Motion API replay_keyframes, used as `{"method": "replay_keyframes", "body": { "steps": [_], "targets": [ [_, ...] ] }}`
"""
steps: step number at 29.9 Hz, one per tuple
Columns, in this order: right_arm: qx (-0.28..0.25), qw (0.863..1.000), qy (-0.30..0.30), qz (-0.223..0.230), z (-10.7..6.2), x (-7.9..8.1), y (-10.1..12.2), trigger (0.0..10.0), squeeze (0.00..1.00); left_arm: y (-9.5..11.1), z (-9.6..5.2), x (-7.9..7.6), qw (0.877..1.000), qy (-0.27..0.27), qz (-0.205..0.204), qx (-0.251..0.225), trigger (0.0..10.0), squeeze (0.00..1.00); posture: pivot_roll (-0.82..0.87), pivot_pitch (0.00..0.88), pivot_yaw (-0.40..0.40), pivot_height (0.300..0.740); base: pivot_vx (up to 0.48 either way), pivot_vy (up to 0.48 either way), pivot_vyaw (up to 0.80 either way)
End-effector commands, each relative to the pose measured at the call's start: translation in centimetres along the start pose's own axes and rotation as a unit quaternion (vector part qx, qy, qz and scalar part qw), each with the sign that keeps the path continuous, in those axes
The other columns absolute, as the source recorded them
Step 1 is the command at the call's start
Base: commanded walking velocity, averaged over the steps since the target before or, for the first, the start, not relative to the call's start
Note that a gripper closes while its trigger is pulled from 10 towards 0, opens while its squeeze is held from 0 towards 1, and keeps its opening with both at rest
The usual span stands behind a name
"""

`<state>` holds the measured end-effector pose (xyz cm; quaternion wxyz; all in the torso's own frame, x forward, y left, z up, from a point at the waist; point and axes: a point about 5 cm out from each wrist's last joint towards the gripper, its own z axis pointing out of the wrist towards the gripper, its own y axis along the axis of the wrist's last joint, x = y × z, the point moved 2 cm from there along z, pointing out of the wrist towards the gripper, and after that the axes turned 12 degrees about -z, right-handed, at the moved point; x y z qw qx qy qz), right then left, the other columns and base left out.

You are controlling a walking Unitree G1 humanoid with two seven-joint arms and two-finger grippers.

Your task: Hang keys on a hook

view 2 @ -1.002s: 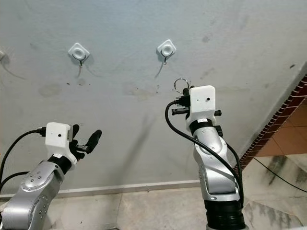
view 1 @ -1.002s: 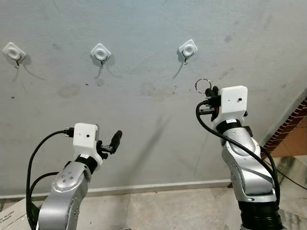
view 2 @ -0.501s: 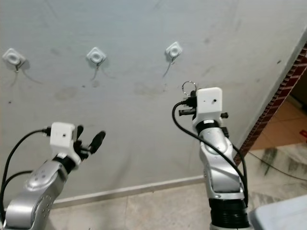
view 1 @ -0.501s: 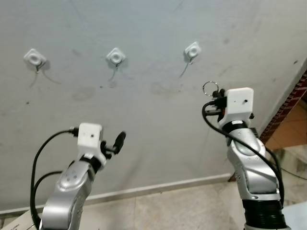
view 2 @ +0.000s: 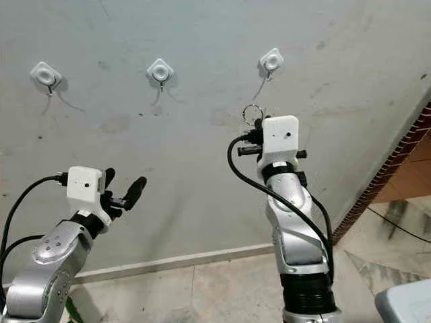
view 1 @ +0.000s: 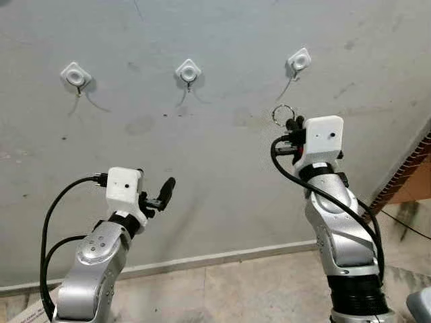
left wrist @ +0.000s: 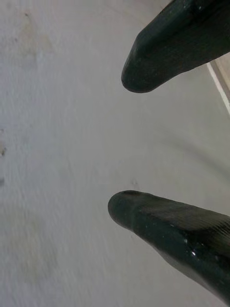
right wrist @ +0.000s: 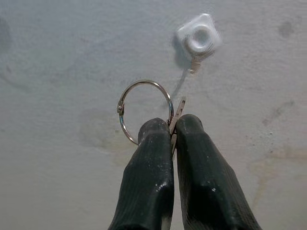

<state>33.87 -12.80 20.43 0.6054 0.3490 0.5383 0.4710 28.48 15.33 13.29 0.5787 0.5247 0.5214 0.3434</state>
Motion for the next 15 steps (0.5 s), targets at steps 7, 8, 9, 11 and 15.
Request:
{"method": "replay_keyframes", "body": {
  "steps": [7, 8, 9, 11, 15],
  "targets": [
    [-0.008, 1.000, -0.002, -0.007, 0.55, -0.43, 0.28, 10.0, 0.00, 0.28, 0.33, -0.02, 1.000, 0.001, -0.004, -0.013, 10.0, 0.00, 0.04, 0.012, 0.007, 0.740, 0.000, 0.000, -0.57],
    [-0.009, 1.000, -0.001, -0.008, 0.58, -0.39, 0.31, 10.0, 0.00, 0.30, 0.36, -0.06, 1.000, 0.000, -0.004, -0.014, 10.0, 0.00, 0.04, 0.012, 0.007, 0.740, 0.000, 0.000, 0.00],
    [-0.010, 1.000, -0.001, -0.009, 0.59, -0.36, 0.32, 10.0, 0.00, 0.31, 0.37, -0.10, 1.000, 0.000, -0.004, -0.015, 10.0, 0.00, 0.04, 0.009, 0.004, 0.740, 0.000, 0.000, 0.00],
    [-0.012, 1.000, 0.004, -0.008, 0.62, -0.09, 0.43, 10.0, 0.00, 0.33, 0.41, -0.26, 1.000, -0.004, -0.006, -0.017, 10.0, 0.00, 0.04, 0.008, 0.004, 0.740, 0.000, 0.000, 0.00],
    [-0.014, 1.000, 0.008, -0.007, 0.60, 0.12, 0.49, 10.0, 0.00, 0.34, 0.44, -0.35, 1.000, -0.007, -0.008, -0.018, 10.0, 0.00, 0.04, 0.007, 0.004, 0.740, 0.000, 0.000, 0.00]
  ]
}}
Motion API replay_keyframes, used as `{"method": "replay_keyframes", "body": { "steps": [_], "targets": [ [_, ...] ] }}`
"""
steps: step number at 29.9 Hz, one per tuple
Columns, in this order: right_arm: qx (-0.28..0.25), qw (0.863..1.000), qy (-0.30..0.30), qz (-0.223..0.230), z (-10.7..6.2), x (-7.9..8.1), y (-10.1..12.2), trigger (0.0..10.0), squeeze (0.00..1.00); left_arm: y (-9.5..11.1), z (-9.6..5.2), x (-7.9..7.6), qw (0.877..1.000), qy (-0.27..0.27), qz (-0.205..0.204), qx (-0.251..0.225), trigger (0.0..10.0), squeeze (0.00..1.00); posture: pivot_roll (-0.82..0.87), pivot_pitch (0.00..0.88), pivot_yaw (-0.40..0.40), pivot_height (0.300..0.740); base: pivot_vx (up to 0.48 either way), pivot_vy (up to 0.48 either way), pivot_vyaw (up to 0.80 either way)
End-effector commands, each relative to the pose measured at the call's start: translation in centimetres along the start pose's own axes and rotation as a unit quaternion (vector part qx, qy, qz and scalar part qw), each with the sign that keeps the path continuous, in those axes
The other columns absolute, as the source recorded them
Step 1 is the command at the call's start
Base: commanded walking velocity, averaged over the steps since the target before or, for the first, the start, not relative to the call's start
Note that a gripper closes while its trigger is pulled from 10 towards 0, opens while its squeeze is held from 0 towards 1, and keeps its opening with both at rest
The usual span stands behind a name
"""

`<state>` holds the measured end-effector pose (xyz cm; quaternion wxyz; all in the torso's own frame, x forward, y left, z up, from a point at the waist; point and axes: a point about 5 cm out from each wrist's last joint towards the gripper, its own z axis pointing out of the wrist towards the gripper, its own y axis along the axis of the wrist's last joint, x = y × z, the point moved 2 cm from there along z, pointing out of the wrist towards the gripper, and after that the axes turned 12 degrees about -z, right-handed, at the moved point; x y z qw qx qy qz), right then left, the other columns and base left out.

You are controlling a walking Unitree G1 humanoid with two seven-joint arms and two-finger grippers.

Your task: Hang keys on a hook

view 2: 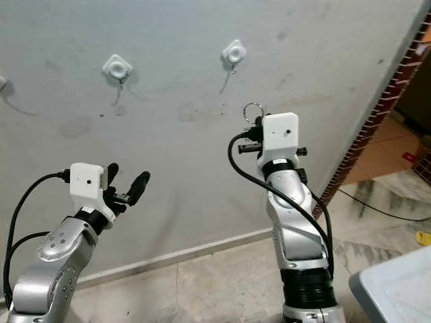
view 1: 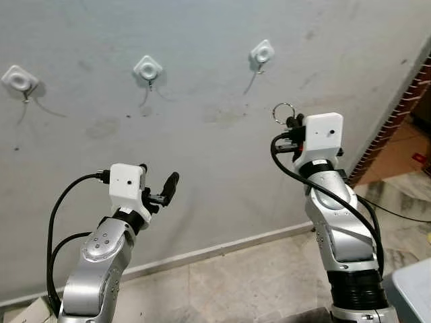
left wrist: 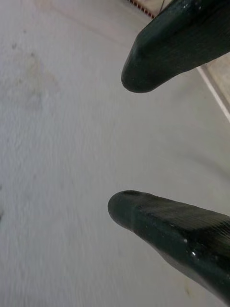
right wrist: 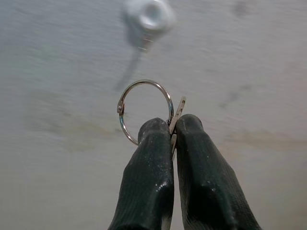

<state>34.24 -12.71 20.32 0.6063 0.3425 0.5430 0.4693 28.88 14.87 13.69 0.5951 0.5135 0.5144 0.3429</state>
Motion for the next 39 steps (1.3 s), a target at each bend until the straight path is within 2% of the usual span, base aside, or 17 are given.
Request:
{"method": "replay_keyframes", "body": {
  "steps": [1, 9, 20, 27, 34, 39],
  "targets": [
    [-0.012, 1.000, 0.003, -0.001, 0.3, 0.0, 0.6, 10.0, 0.00, 0.0, 0.0, 0.1, 1.000, 0.002, 0.000, -0.001, 10.0, 0.00, 0.04, 0.007, 0.004, 0.740, 0.000, 0.000, 0.00],
    [-0.013, 1.000, 0.006, -0.002, 0.3, 0.1, 0.5, 10.0, 0.00, 0.0, 0.0, 0.2, 1.000, 0.001, 0.001, -0.003, 10.0, 0.00, 0.04, 0.003, 0.003, 0.740, 0.000, 0.000, 0.00],
    [-0.014, 1.000, 0.012, -0.002, 0.3, 0.4, 0.4, 10.0, 0.00, -0.1, 0.0, 0.2, 1.000, 0.000, 0.001, -0.002, 10.0, 0.00, 0.04, 0.001, 0.003, 0.740, 0.000, -0.312, 0.00],
    [-0.012, 1.000, 0.013, -0.003, 0.3, 0.4, 0.3, 10.0, 0.00, -0.2, 0.0, 0.3, 1.000, 0.006, -0.003, -0.002, 10.0, 0.00, 0.04, 0.003, 0.005, 0.740, 0.000, 0.000, 0.00],
    [-0.014, 1.000, 0.017, -0.002, 0.2, 0.6, 0.3, 10.0, 0.00, 0.0, 0.2, 0.8, 1.000, 0.025, 0.009, -0.010, 10.0, 0.00, 0.04, 0.004, 0.006, 0.740, 0.000, 0.000, 0.00],
    [-0.017, 1.000, 0.021, -0.002, 0.2, 0.7, 0.4, 10.0, 0.00, 0.2, 0.1, 1.2, 1.000, 0.028, -0.001, -0.015, 10.0, 0.00, 0.04, 0.004, 0.005, 0.740, 0.000, 0.000, 0.00]
  ]
}}
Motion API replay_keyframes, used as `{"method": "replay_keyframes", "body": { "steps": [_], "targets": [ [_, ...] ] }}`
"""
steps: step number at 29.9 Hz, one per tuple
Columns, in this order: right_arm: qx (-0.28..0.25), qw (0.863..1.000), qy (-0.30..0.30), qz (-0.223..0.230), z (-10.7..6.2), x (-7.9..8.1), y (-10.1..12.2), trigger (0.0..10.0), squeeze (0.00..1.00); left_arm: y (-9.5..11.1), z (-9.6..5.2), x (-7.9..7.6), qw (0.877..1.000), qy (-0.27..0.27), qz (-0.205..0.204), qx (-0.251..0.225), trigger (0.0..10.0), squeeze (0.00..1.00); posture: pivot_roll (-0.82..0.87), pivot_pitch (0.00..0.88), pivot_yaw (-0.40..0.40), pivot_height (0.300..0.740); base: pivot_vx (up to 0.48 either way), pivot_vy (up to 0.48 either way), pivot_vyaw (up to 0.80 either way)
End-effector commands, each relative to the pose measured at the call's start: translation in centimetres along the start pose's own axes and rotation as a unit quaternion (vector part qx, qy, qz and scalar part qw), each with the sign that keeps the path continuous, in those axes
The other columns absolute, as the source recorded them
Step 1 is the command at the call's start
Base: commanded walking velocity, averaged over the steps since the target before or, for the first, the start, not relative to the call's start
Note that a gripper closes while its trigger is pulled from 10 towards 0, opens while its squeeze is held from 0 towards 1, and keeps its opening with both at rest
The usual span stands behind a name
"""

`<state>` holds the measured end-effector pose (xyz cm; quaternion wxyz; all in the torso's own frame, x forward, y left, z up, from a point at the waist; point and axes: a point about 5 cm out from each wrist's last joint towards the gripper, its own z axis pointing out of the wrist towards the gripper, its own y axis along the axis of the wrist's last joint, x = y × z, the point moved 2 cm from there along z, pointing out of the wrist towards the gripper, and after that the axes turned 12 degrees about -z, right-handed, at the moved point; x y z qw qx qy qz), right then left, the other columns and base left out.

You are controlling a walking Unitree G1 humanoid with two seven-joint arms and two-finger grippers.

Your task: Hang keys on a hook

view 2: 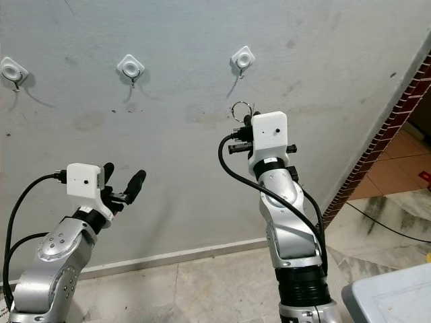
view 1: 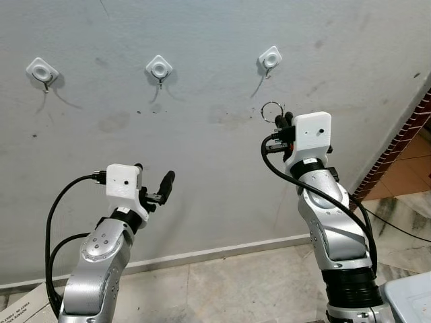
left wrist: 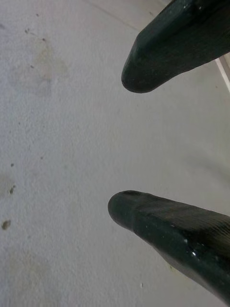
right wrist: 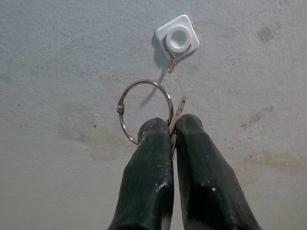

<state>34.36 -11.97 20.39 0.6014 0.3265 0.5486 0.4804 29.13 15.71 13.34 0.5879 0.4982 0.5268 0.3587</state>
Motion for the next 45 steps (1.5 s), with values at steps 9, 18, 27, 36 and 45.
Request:
{"method": "replay_keyframes", "body": {
  "steps": [9, 18, 27, 36, 45],
  "targets": [
    [-0.009, 1.000, 0.004, -0.001, 0.1, 0.1, 0.3, 10.0, 0.00, 0.3, 0.0, -0.2, 1.000, -0.009, -0.005, -0.008, 10.0, 0.00, 0.04, 0.004, 0.007, 0.740, 0.245, 0.000, 0.00],
    [-0.011, 1.000, 0.024, 0.009, -1.1, 0.2, 0.3, 10.0, 0.00, 0.3, -0.2, -0.3, 1.000, -0.015, 0.001, -0.007, 10.0, 0.00, 0.04, 0.007, 0.007, 0.740, 0.359, 0.000, 0.00],
    [0.013, 0.998, 0.066, 0.015, -5.5, 0.4, -0.4, 10.0, 0.00, -0.6, -2.3, -0.8, 1.000, -0.008, 0.000, 0.009, 10.0, 0.00, 0.03, 0.015, 0.008, 0.740, 0.034, 0.000, 0.00],
    [0.072, 0.994, 0.079, 0.013, -10.7, -0.4, -1.7, 10.0, 0.00, -1.0, -4.8, -0.7, 1.000, 0.002, 0.007, 0.023, 10.0, 0.00, 0.03, 0.018, 0.013, 0.740, 0.000, 0.000, 0.00],
    [0.117, 0.991, 0.067, 0.017, -12.7, -1.1, -2.4, 10.0, 0.00, -1.5, -6.4, -0.8, 0.999, 0.010, 0.004, 0.039, 10.0, 0.00, 0.03, 0.014, 0.024, 0.740, 0.000, 0.000, 0.00]
  ]
}}
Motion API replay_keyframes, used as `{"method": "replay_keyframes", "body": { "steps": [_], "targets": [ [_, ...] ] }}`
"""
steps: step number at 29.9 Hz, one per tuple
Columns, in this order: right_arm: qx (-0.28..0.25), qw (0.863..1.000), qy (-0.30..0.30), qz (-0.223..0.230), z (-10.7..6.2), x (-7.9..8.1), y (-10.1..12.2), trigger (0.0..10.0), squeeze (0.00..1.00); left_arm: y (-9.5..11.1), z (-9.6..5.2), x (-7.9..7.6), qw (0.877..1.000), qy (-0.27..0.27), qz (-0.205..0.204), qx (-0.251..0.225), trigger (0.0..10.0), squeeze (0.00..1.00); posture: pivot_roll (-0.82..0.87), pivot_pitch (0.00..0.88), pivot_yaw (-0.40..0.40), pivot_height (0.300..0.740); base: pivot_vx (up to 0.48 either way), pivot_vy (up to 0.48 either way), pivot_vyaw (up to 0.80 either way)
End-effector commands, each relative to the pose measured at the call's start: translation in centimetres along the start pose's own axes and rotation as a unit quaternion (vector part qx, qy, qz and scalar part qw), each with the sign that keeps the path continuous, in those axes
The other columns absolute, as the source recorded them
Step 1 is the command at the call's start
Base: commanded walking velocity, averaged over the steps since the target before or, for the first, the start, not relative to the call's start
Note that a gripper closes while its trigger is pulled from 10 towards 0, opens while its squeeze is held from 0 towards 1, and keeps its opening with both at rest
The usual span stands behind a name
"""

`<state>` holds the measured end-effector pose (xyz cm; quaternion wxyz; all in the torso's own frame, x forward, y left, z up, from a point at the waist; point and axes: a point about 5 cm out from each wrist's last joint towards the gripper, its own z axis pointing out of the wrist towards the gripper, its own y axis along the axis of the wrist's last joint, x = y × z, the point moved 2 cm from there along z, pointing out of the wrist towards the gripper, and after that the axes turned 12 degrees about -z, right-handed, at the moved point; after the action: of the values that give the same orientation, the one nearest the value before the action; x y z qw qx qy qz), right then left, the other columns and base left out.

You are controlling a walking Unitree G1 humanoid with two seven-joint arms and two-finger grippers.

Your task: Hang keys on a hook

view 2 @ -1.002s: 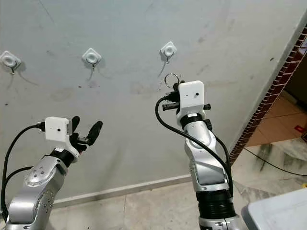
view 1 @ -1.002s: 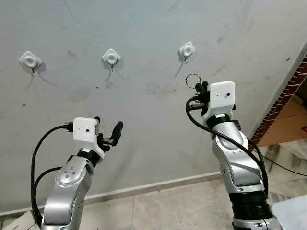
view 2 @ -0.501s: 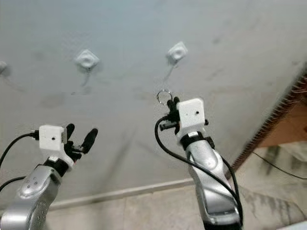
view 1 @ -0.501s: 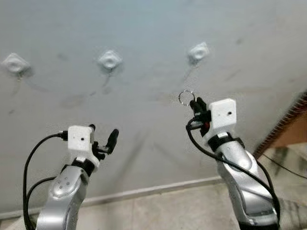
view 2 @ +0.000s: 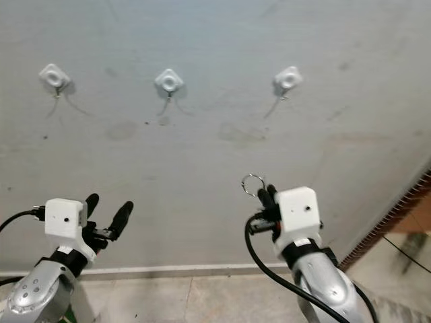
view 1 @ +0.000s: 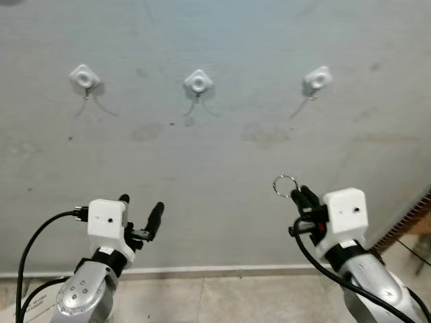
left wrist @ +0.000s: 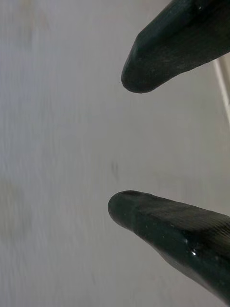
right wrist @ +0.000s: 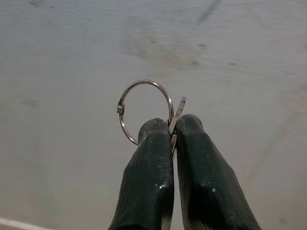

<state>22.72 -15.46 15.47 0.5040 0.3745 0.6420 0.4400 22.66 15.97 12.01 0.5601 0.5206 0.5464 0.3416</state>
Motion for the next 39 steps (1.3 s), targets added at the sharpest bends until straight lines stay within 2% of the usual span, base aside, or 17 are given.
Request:
{"method": "replay_keyframes", "body": {
  "steps": [1, 13, 35, 39],
  "targets": [
    [-0.010, 1.000, -0.007, 0.000, -0.21, -0.18, 0.74, 10.0, 0.00, 0.40, -0.20, -0.17, 1.000, -0.001, 0.002, -0.004, 10.0, 0.00, 0.03, 0.014, 0.024, 0.740, 0.000, 0.000, 0.00],
    [-0.008, 1.000, -0.018, 0.004, -0.07, -0.50, 1.05, 10.0, 0.00, 0.76, -0.41, -0.23, 1.000, -0.009, 0.003, -0.005, 10.0, 0.00, 0.04, 0.004, 0.023, 0.740, 0.000, 0.000, 0.00],
    [-0.007, 1.000, -0.017, 0.005, 0.10, -0.43, 1.15, 10.0, 0.00, 0.42, -0.32, -0.68, 1.000, -0.022, -0.005, 0.003, 10.0, 0.00, 0.03, 0.010, 0.024, 0.740, 0.357, 0.000, 0.00],
    [-0.005, 1.000, -0.014, 0.005, 0.17, -0.31, 1.11, 10.0, 0.00, 0.23, -0.24, -0.60, 1.000, -0.015, -0.015, 0.004, 10.0, 0.00, 0.03, 0.011, 0.025, 0.740, 0.073, 0.000, 0.00]
  ]
}}
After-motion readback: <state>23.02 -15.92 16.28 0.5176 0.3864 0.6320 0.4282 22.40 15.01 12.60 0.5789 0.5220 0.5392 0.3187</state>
